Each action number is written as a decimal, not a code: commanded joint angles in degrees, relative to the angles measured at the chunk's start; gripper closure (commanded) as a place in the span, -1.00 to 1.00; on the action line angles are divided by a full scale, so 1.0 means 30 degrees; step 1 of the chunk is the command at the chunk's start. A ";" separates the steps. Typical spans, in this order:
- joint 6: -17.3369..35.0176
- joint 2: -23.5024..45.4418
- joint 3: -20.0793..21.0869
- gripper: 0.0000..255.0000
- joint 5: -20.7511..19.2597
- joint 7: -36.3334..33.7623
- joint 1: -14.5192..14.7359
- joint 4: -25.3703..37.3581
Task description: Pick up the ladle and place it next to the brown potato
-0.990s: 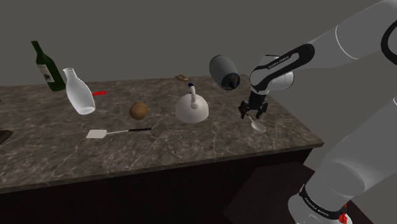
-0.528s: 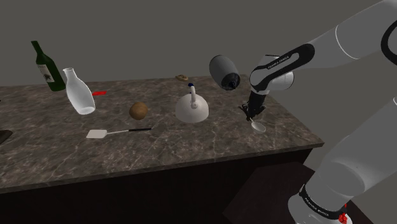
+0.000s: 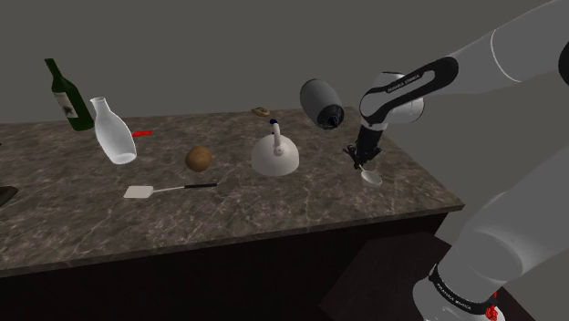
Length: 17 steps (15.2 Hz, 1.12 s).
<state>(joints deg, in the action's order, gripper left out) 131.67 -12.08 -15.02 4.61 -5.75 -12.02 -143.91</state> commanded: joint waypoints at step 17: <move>-0.5030 -0.2417 0.0387 1.00 -0.0793 -0.1003 -0.0224 0.2708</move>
<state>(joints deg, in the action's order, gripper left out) 117.42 -19.17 -13.88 2.29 -8.69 -12.67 -136.43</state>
